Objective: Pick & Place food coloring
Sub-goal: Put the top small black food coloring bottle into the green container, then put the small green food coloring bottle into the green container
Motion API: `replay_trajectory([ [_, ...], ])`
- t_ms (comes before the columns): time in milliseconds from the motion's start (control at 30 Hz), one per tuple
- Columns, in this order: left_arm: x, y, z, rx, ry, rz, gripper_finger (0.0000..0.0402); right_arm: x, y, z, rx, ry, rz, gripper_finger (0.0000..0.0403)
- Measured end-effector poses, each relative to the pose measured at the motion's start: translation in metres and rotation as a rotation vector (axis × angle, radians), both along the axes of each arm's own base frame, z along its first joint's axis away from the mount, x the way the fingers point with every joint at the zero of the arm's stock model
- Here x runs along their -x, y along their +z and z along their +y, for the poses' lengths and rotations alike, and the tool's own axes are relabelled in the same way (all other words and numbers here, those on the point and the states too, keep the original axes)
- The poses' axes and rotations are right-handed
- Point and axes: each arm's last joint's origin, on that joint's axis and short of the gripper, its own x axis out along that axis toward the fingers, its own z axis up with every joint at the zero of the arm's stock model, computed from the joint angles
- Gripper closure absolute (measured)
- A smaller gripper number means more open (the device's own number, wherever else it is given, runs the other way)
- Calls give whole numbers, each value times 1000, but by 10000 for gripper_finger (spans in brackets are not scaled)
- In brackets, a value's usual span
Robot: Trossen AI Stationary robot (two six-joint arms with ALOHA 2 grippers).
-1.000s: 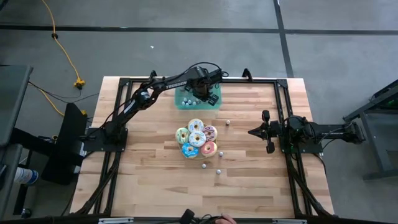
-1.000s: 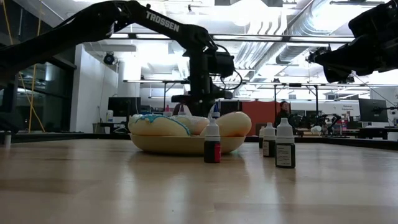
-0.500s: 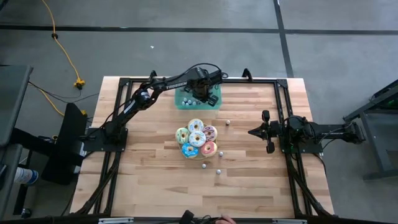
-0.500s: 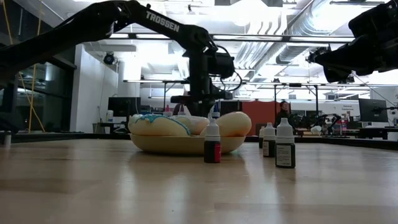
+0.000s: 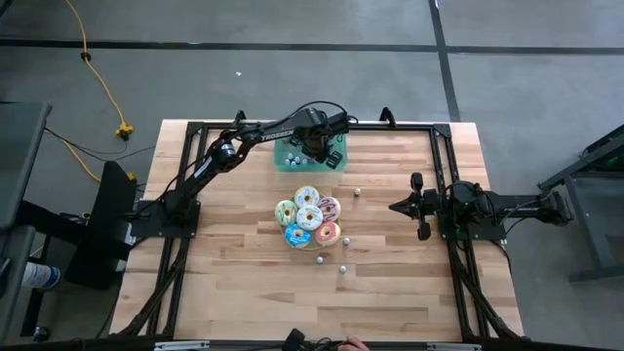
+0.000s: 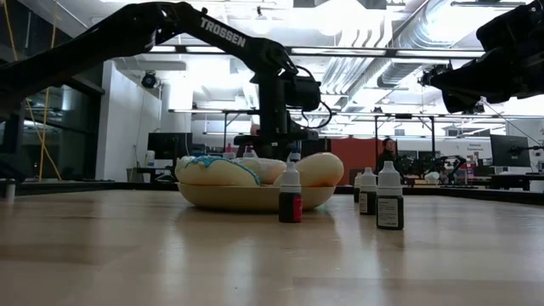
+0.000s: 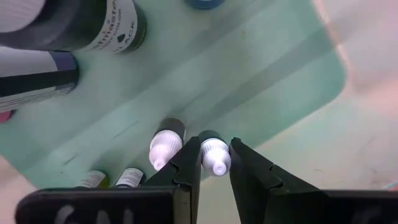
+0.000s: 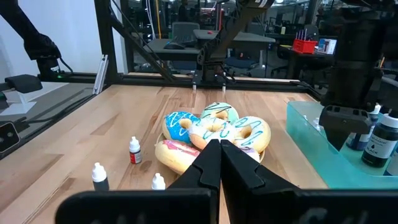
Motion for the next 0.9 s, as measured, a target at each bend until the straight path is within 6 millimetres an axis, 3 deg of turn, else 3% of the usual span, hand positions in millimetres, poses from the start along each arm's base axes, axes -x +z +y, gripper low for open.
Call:
replay_trajectory([
  [500, 1, 0, -1, 19, -37, 13, 333, 0, 0, 0, 0, 0, 0, 402],
  [900, 1, 0, -1, 21, -51, 11, 218, 0, 0, 0, 0, 0, 0, 402],
])
